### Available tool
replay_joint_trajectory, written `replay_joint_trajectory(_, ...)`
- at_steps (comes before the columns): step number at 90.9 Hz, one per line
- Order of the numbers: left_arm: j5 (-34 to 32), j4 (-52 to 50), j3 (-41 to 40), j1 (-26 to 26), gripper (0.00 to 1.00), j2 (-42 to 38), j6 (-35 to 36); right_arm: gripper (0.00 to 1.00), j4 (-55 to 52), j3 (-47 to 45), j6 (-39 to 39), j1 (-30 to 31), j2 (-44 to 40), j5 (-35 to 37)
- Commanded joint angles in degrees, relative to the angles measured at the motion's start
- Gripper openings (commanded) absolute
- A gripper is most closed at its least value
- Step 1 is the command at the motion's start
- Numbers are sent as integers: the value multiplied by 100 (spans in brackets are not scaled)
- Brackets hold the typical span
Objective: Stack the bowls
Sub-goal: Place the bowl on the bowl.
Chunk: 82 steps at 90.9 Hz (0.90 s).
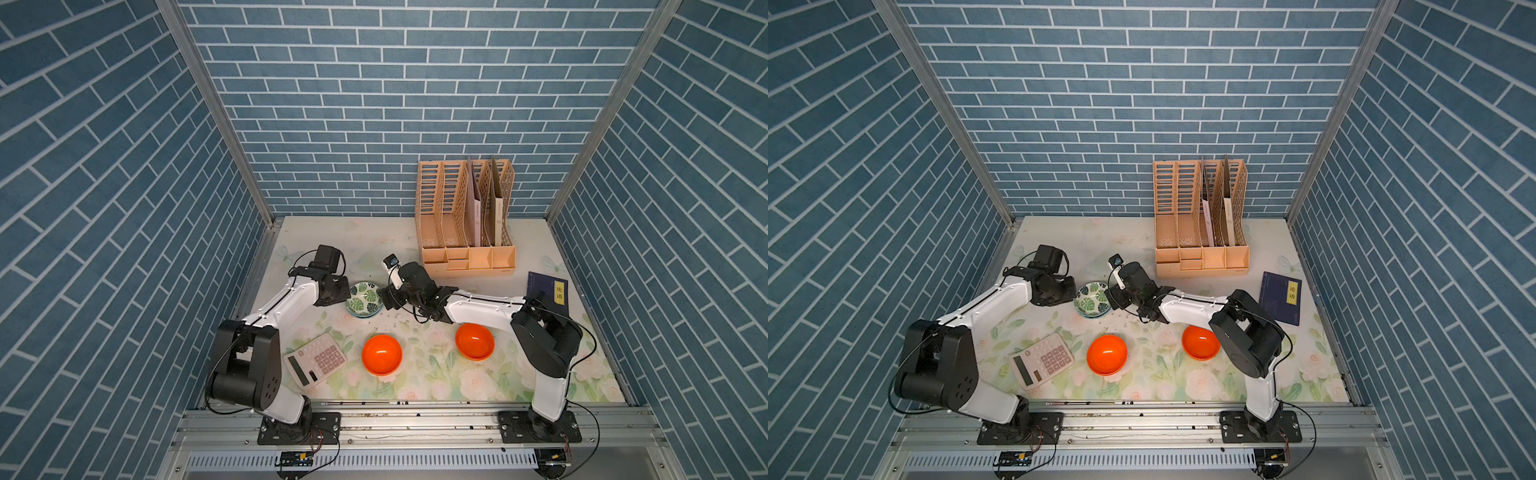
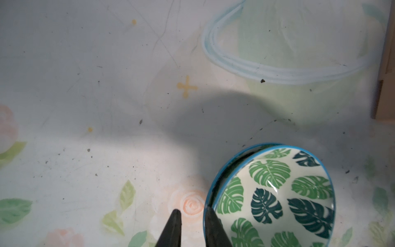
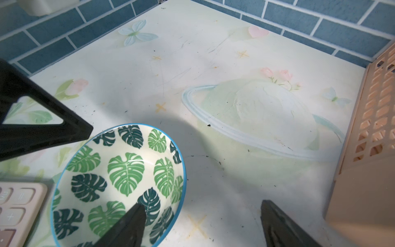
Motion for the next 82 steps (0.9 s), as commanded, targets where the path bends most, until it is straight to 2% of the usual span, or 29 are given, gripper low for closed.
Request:
replay_joint_trajectory(1,186,-12,-3,18,25,-89,49,84,-166,227,290,-54,166,-143)
replay_joint_trajectory(15,279,114,-146,17,24,-76,50,77,-216,352,327,-78,332,-286)
replay_joint_trajectory(44,299,245,-285,21,19,67,75,73,-314,496,359,-98,530,-405)
replay_joint_trajectory(61,369,343,-377,19,14,145,52,66,-258,442,373,-98,532,-487)
replay_joint_trajectory(82,330,360,-390,17,14,121,50,64,-260,454,382,-103,557,-552)
